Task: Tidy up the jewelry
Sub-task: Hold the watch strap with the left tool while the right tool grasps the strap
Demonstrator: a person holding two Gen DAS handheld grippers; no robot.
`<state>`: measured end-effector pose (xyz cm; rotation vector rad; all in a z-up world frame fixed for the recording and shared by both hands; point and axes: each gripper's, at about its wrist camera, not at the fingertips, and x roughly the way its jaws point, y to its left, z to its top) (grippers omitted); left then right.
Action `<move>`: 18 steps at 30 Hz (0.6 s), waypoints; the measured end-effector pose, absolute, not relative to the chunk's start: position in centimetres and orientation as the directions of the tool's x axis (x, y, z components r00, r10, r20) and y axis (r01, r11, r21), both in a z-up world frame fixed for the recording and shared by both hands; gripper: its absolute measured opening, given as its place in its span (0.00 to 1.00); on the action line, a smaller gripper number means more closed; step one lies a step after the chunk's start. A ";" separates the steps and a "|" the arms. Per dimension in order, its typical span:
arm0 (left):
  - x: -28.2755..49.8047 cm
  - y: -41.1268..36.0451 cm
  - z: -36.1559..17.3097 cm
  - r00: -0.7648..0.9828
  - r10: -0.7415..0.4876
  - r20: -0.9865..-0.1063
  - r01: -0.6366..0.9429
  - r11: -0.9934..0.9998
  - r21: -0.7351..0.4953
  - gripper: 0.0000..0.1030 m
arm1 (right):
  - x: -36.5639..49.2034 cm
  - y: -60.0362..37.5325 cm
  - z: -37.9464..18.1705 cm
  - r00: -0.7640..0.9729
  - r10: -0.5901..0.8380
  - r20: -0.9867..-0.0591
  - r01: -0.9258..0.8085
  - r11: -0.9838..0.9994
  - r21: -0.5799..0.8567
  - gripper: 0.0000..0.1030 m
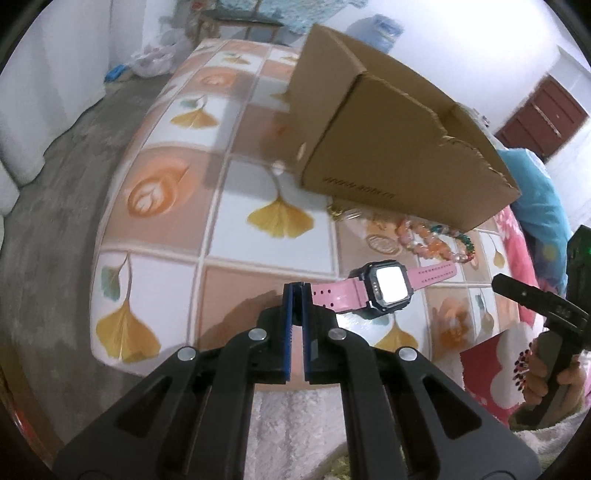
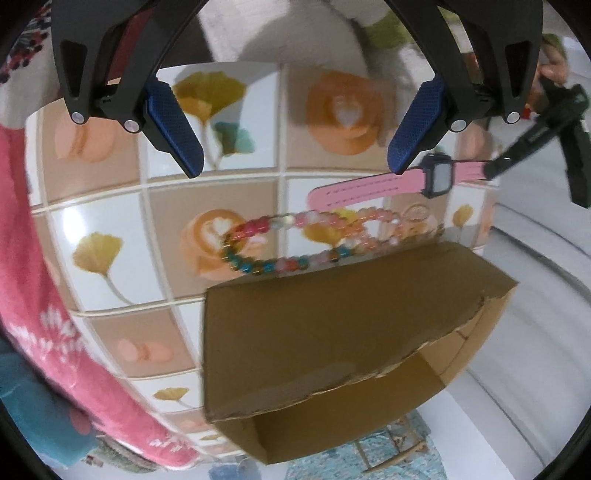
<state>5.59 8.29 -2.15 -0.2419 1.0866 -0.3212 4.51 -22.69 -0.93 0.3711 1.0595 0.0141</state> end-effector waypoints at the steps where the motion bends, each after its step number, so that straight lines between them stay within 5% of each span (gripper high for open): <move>1: 5.6 8.4 -2.2 0.430 -0.368 -0.825 0.132 0.929 -0.346 0.04 | 4.6 -22.2 -0.8 0.494 0.196 -0.847 0.149 0.941 0.304 0.92; 18: 6.6 9.7 -2.4 0.484 -0.292 -0.825 0.132 0.956 -0.262 0.04 | 7.3 -17.2 -1.3 0.485 0.233 -0.843 -0.057 0.970 0.235 0.61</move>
